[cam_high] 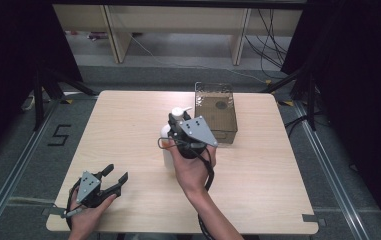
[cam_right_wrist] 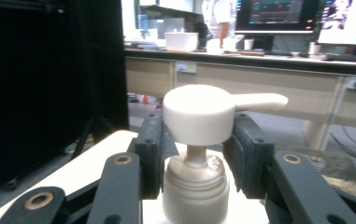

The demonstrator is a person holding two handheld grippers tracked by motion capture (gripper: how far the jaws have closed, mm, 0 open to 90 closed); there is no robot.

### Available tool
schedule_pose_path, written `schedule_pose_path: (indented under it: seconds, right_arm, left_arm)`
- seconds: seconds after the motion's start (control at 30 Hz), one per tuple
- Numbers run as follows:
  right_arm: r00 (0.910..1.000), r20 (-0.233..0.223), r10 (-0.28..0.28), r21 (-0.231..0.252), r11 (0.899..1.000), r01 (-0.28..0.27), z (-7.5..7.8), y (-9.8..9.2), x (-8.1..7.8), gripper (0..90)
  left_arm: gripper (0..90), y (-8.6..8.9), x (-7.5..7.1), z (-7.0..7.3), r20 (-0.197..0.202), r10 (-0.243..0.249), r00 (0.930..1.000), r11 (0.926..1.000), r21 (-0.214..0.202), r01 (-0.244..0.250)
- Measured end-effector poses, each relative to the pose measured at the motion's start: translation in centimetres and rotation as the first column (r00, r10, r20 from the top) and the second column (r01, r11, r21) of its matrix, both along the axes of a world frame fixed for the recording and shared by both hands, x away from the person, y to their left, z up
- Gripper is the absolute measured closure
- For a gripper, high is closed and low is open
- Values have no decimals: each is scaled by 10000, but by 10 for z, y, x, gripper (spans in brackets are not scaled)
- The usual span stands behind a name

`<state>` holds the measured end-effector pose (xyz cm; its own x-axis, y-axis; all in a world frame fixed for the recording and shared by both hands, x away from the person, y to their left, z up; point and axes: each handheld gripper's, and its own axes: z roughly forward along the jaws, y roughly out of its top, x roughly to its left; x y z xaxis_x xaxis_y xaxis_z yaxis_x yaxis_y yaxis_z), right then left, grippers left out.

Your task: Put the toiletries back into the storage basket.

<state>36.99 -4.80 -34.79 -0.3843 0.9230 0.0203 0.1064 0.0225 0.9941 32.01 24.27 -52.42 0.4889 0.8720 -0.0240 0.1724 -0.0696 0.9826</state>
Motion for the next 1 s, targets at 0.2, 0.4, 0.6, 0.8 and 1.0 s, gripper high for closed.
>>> schedule_pose_path:
  seconds: [0.2, 0.4, 0.6, 0.8, 1.0]
  right_arm:
    - [9976, 42, -692, -64, 9976, 692, 5, -24, 6, 608]
    - [9917, 117, -1284, -98, 9917, 1285, 10, -45, 12, 608]
    - [9821, 145, -1876, -50, 9822, 1877, 15, -63, 18, 607]
    - [9743, 137, -2250, -81, 9743, 2251, 18, -78, 24, 608]
    - [9665, 144, -2561, -198, 9664, 2564, 20, -90, 29, 608]
  left_arm:
    - [363, 0, 0, 0, 29, 20, 10000, 10000, 5, -20]
    - [362, 0, -1, 1, -101, 70, 9999, 10000, 64, -69]
    - [362, 0, 0, 0, 13, 41, 10000, 10000, -16, -41]
    - [361, 1, -1, 1, -87, 72, 9999, 10000, 43, -72]
    - [361, 0, -1, 1, -87, 74, 9999, 10000, 41, -74]
